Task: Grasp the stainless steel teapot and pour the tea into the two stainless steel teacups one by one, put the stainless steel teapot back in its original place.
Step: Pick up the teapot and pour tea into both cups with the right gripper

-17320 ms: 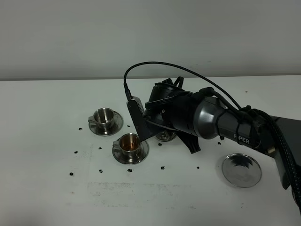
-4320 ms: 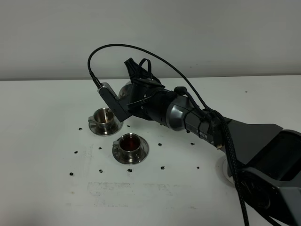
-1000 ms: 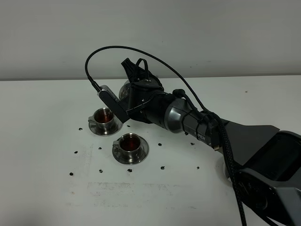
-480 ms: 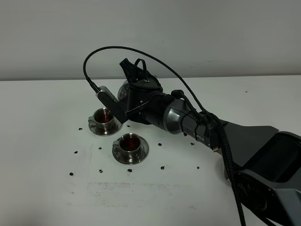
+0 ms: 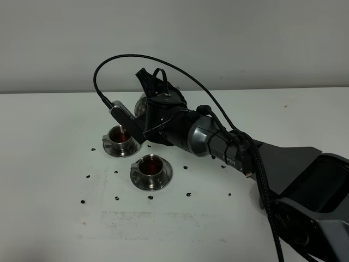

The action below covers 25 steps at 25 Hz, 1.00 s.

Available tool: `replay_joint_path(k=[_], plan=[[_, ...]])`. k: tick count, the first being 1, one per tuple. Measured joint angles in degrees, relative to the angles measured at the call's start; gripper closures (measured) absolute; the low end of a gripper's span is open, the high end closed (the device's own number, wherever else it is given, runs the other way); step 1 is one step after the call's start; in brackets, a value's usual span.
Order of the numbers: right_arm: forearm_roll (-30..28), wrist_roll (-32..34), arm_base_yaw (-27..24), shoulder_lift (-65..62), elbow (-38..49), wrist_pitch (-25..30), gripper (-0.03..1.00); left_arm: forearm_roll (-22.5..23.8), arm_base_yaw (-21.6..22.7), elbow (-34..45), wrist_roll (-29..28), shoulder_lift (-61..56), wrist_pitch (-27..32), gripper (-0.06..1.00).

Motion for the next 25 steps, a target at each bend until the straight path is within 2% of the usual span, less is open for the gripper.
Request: replay_joint_path(k=[25], plan=[[-2.77,0.00,0.06,0.00,0.00,-0.16,0.77,0.00,0.00,0.00,0.00,0.00,0.00,0.44]])
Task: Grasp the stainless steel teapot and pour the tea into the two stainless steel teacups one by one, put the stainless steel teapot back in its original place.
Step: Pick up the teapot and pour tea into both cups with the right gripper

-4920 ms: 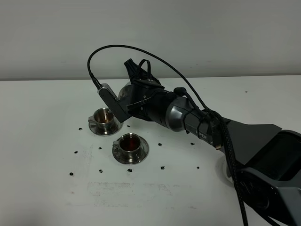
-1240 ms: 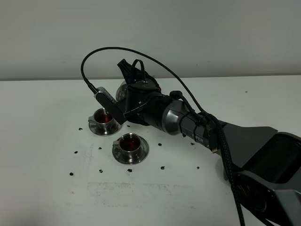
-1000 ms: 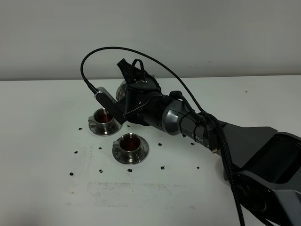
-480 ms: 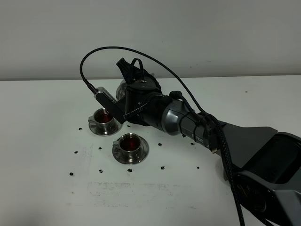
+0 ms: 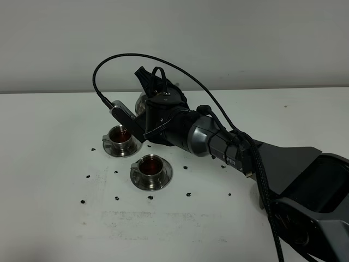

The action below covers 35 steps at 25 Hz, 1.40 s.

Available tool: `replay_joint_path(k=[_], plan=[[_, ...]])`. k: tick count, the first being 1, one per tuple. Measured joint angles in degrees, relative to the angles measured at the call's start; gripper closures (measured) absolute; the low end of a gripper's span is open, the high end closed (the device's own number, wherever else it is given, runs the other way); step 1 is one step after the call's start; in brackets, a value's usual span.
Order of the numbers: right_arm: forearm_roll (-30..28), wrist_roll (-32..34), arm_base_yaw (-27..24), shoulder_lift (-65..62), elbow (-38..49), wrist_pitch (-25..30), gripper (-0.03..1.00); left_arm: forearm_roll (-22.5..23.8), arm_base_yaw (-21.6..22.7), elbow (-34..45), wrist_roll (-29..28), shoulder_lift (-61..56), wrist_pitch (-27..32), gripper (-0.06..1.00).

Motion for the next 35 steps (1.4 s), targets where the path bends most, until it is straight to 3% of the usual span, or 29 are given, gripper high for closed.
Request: replay_joint_path(k=[28,35], plan=[[-2.87,0.05,0.00,0.00,0.00,-0.01,0.77,0.00,0.00,0.00,0.00,0.00,0.00,0.44],[-1.37,1.50,0.00,0.00,0.00,-0.06,0.77,0.00,0.00,0.00,0.00,0.00,0.00,0.44]])
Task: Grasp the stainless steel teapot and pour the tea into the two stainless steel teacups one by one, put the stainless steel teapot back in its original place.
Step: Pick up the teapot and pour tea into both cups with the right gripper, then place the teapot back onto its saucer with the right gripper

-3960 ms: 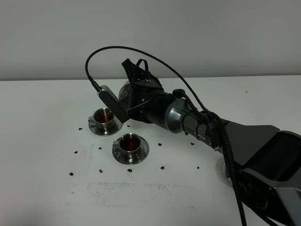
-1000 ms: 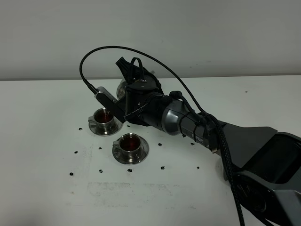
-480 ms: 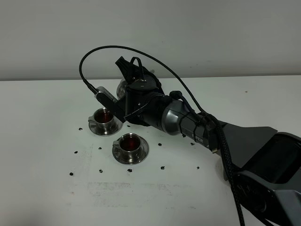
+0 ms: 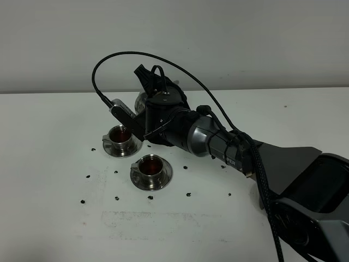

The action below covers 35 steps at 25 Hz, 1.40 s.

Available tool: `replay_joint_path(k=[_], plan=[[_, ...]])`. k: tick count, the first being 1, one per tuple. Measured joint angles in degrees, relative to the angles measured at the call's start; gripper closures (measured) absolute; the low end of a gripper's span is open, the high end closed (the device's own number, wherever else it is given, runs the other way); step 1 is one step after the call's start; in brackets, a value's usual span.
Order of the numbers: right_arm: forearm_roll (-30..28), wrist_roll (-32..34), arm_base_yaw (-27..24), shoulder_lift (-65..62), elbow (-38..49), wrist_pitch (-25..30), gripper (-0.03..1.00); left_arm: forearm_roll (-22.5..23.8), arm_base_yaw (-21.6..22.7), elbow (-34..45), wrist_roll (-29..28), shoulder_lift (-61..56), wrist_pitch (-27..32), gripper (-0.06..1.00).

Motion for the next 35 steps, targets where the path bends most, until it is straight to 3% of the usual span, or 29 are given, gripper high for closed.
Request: replay_joint_path(k=[13,17,19,23,29,32,35], plan=[[6.43,0.05,-0.06,-1.85,0.00,1.57,0.77,0.00,0.00,0.00,0.00,0.00,0.00,0.44],[11.75,-0.23,-0.06,-4.16,0.00,2.94,0.77,0.00,0.00,0.00,0.00,0.00,0.00,0.44],[16.85,-0.93,-0.06,-5.87,0.00,4.03,0.77,0.00,0.00,0.00,0.00,0.00,0.00,0.44],[32.55,-1.46,-0.01,-10.63,0.00,8.05,0.77,0.00,0.00,0.00,0.00,0.00,0.00,0.44],[61.73,1.40,0.24,-16.58,-0.06,12.43,0.77,0.00,0.00,0.00,0.00,0.00,0.00,0.44],[69.42,9.40,0.67,-16.19,-0.06,12.62,0.77,0.00,0.00,0.00,0.00,0.00,0.00,0.44],[72.81,17.16,0.61,-14.43,-0.77,13.28,0.77,0.00,0.00,0.00,0.00,0.00,0.00,0.44]])
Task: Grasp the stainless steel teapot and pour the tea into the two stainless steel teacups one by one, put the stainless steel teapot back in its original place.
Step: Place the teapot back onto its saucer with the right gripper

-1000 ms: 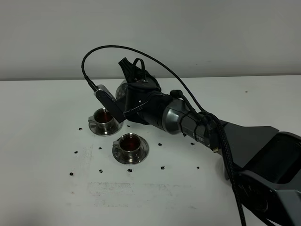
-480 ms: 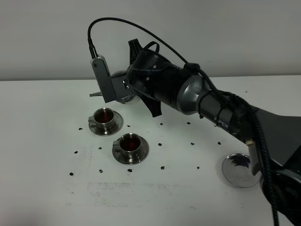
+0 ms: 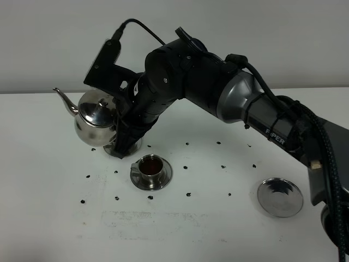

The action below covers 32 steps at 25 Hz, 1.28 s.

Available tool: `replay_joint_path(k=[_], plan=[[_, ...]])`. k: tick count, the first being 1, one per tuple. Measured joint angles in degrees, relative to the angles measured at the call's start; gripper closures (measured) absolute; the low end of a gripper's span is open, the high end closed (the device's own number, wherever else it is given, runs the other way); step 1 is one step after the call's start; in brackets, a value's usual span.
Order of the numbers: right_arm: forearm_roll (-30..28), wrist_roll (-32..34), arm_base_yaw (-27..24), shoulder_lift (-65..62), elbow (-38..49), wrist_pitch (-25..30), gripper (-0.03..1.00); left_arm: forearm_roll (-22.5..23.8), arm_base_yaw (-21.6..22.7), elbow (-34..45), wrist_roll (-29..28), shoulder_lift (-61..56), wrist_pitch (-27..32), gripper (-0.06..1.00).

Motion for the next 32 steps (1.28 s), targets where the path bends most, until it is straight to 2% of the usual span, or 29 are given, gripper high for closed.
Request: replay_joint_path(k=[11,19,32], plan=[[1.75,9.06,-0.06,12.53,-11.42,7.73,0.77,0.00,0.00,0.00,0.00,0.00,0.00,0.44],[1.08,11.83,0.01,16.29,-12.32,7.74,0.77,0.00,0.00,0.00,0.00,0.00,0.00,0.44],[-1.78,12.48,1.97,17.99,-12.96,7.18,0.77,0.00,0.00,0.00,0.00,0.00,0.00,0.44]])
